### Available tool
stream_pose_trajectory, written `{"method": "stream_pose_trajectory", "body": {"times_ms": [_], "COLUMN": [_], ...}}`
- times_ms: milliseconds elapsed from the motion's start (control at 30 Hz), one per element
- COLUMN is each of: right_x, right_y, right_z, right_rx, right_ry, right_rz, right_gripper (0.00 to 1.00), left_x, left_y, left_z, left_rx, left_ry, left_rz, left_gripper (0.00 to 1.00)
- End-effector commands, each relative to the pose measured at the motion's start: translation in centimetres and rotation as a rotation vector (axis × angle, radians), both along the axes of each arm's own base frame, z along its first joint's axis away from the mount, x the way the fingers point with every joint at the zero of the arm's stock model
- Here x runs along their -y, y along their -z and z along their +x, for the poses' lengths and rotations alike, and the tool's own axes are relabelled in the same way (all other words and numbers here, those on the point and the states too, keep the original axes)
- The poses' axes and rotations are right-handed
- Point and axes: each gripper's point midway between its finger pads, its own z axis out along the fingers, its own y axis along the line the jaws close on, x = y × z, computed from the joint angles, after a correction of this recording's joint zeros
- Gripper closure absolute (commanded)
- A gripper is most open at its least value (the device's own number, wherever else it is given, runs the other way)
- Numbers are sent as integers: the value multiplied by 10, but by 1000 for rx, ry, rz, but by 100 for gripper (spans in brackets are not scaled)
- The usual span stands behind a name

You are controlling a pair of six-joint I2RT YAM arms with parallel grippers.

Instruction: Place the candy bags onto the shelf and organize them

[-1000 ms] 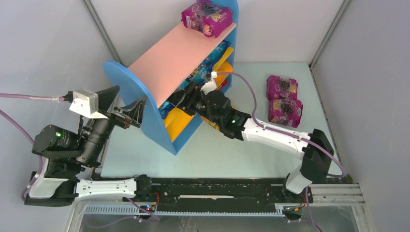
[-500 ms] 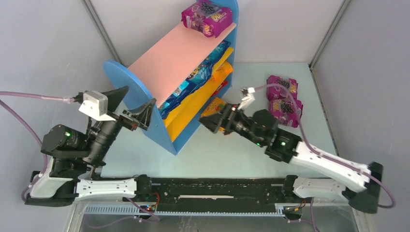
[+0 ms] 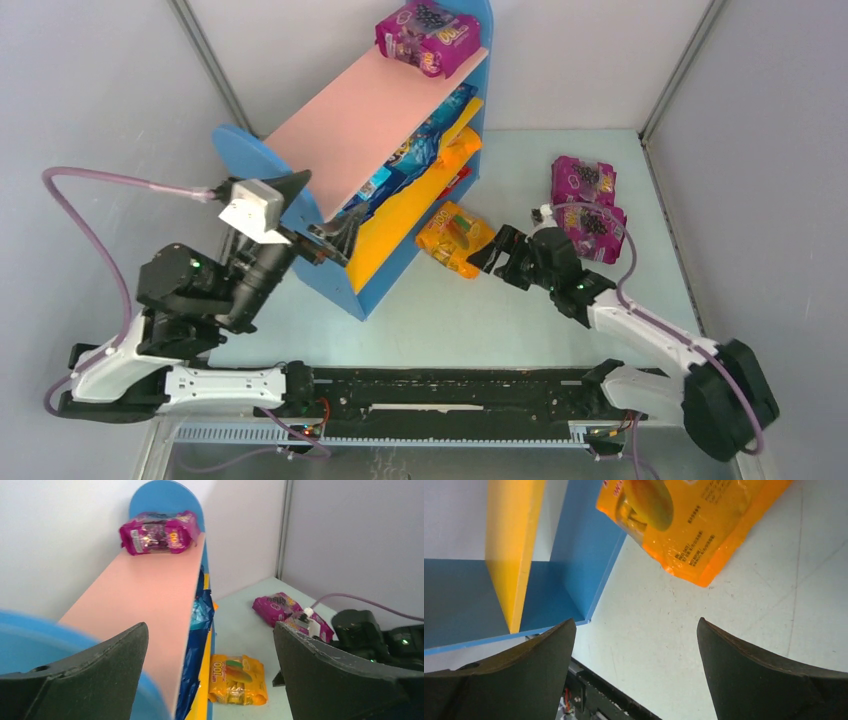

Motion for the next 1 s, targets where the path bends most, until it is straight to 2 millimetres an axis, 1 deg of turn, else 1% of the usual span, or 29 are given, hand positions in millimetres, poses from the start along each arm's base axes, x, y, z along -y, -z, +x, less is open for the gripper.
{"method": "stream_pose_trajectory", "body": {"times_ms": [0,67,167,233,367,467,700,867,967], "right_x": [-13,-9,-3,0,7,5,-2,-3,-1], "right_y": [-15,-4,15,25,53,68,92,115,123], "right_z": [22,27,34,37,41,46,62,79,85], "right_rx": [14,-1,-51,-78,-149,-181,-210,-247,-243], "right_ry": [5,28,57,69,111,120,159,255,314], "right_rz": [166,213,231,268,297,307,349,308,299], "right_gripper": [0,0,0,0,0,0,2,7,8], "left_x": [38,41,37,29,15,3,-20,-48,-56], "left_y": [6,10,14,14,10,6,-8,-12,-10], "left_z": [-1,-1,2,2,-3,-7,-29,-32,-34], "left_rx": [5,11,26,39,61,82,166,201,216], "left_ry": [62,51,18,8,21,38,158,135,132], "left_rz": [58,86,91,75,33,-14,-93,-166,-202], "left_gripper": [0,0,0,0,0,0,0,0,0]}}
